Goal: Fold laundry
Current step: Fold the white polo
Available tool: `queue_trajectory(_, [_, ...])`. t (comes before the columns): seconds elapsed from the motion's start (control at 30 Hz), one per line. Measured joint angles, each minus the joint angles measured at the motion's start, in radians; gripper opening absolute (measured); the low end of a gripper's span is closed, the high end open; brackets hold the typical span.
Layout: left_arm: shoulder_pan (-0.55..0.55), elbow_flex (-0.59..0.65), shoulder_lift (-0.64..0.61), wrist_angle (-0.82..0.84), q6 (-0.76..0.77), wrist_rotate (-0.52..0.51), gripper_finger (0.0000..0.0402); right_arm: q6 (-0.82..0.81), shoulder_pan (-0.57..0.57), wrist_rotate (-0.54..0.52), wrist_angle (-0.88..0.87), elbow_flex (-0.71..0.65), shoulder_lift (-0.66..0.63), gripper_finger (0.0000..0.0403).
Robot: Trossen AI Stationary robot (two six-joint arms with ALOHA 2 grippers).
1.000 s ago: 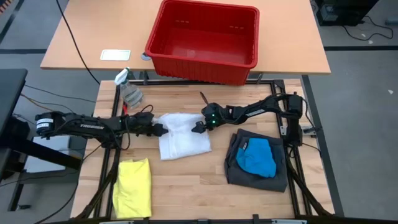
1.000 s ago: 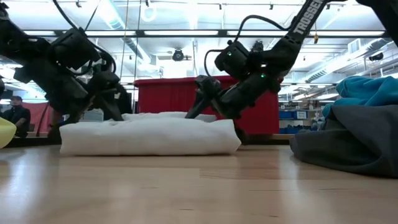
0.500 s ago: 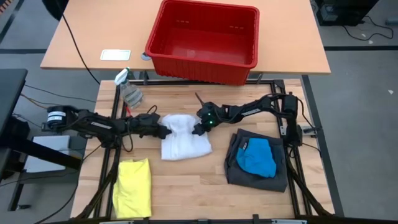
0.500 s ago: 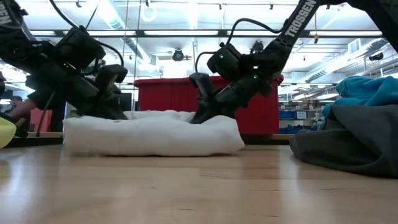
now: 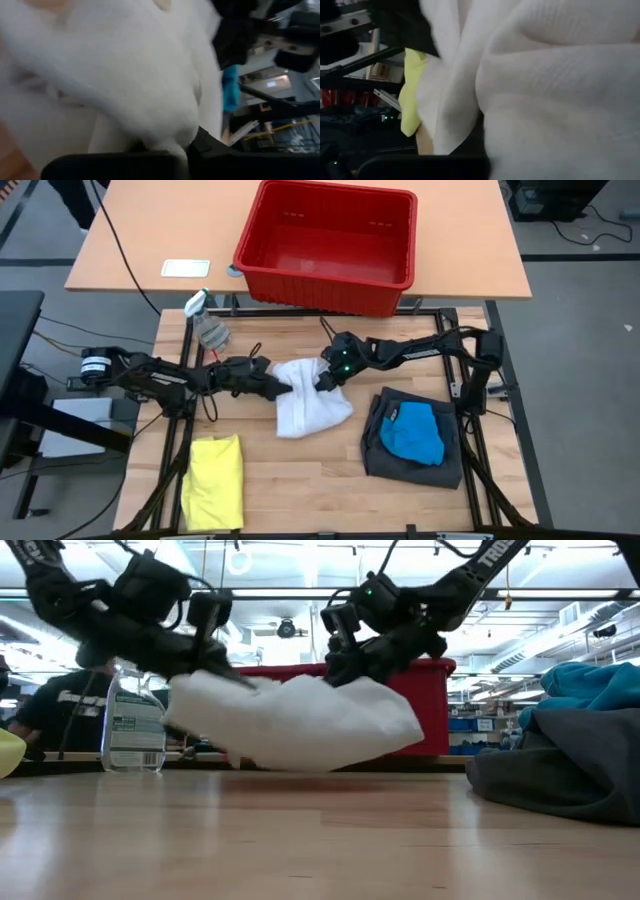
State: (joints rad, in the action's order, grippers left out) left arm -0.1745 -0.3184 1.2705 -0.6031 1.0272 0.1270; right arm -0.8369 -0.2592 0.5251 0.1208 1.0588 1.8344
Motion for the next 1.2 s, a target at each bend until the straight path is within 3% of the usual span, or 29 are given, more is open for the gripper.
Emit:
queue_trajectory(0.13, [0.0,-0.078,0.0,0.063,-0.031,0.02,0.001,0.035,0.0,-0.005,-0.098,0.0,-0.046,0.0025])
queue_trajectory(0.3, [0.004,-0.136,-0.001,0.377,-0.101,0.016,0.001,0.07,0.008,-0.06,-0.191,-0.01,-0.054,0.0025])
queue_trajectory(0.43, [0.037,-0.117,0.0,0.5,-0.093,0.016,0.001,0.048,0.043,-0.123,-0.188,-0.044,-0.054,0.0025])
queue_trajectory(0.53, [0.084,-0.103,-0.001,0.505,-0.072,0.026,0.001,0.047,0.073,-0.136,-0.185,-0.054,-0.053,0.0048])
queue_trajectory(0.73, [0.214,-0.1,-0.001,0.504,-0.031,0.059,0.0009,0.051,0.086,-0.137,-0.204,-0.058,-0.071,0.0179])
queue_trajectory(0.83, [0.291,-0.1,-0.001,0.506,-0.013,0.059,0.0009,0.046,0.068,-0.143,-0.198,-0.057,-0.1,0.0222])
queue_trajectory(0.97, [0.401,-0.1,-0.001,0.499,0.004,0.062,0.0009,0.053,0.051,-0.18,-0.198,-0.057,-0.144,0.0241])
queue_trajectory(1.2, [0.588,-0.102,-0.001,0.412,0.094,0.041,0.0009,0.081,0.046,-0.218,-0.196,-0.056,-0.202,0.0238])
